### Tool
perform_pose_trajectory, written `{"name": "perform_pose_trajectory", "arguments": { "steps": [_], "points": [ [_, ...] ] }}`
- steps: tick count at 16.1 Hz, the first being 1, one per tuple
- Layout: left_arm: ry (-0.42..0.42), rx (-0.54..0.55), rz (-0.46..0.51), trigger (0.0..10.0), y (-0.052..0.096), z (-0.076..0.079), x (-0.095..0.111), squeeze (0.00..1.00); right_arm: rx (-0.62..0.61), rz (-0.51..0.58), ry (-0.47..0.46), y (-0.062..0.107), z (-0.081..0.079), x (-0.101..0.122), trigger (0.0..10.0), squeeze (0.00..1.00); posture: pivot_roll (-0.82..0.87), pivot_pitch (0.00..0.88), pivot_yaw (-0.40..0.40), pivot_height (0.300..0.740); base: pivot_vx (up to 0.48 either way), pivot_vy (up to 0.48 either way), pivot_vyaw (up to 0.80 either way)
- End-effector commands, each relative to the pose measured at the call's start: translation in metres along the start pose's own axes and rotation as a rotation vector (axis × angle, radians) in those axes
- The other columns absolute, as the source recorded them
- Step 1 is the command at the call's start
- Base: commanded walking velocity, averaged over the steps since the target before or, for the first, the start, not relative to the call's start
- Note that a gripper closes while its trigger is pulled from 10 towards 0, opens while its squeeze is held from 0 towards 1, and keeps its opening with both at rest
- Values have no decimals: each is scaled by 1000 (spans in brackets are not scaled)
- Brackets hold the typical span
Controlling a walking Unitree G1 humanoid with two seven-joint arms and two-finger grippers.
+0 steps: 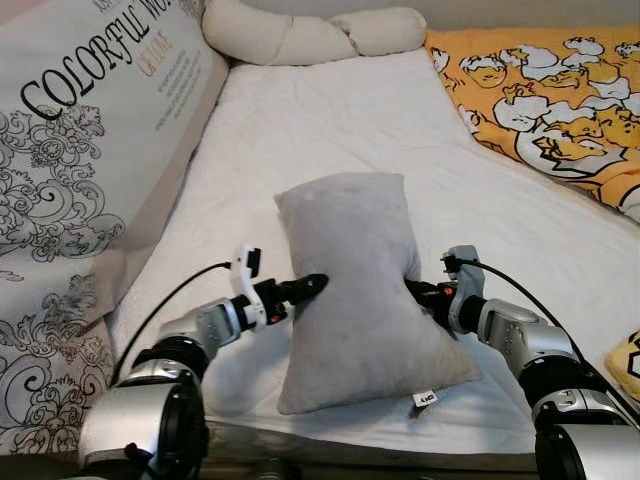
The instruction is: Clean up the room
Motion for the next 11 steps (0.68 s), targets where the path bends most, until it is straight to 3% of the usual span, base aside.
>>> {"name": "perform_pose_trajectory", "arguments": {
  "steps": [1, 4, 5, 6, 7, 8, 11],
  "points": [
    [9, -88, -45, 10000, -9, 15, -2, 1000, 21, -13, -23, 0, -3, -8, 0, 0, -71, 0, 128, 740, 0, 0, 0],
    [-1, -177, -99, 10000, -20, 31, -9, 1000, 26, -1, -36, 0, -4, -6, 0, 0, -76, 0, 132, 740, 0, 0, 0],
    [5, -198, -90, 6431, -25, 37, -8, 1000, 30, 7, -38, 0, -5, -3, 0, 0, -80, 0, 134, 740, 0, 0, 0],
    [12, -212, -82, 0, -28, 41, -7, 463, 31, 12, -38, -1, -5, -1, 0, 0, -80, 0, 134, 740, 0, 0, 0],
    [11, -222, -86, 0, -29, 43, -7, 463, 31, 13, -38, -1, -5, -1, 0, 0, -80, 0, 133, 740, 0, 0, 0],
    [8, -232, -103, 0, -30, 46, -9, 0, 33, 17, -38, -2, -6, 0, 0, 0, -81, 0, 135, 740, 0, 0, 0],
    [-3, -219, -117, 0, -30, 44, -10, 0, 36, 29, -39, -3, -8, 4, 0, 0, -79, 0, 134, 740, 0, 0, 0]
  ]
}}
Point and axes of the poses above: a point about 5 cm out from each wrist's last joint towards the gripper, its own y axis pointing back from the gripper into the wrist, its own x axis along the axis of the wrist's last joint, z = x × y, the point moved 3 cm from there along -y, pointing out of the wrist towards the gripper, and after that the axes turned 10 degrees about y, right-handed, at the moved point
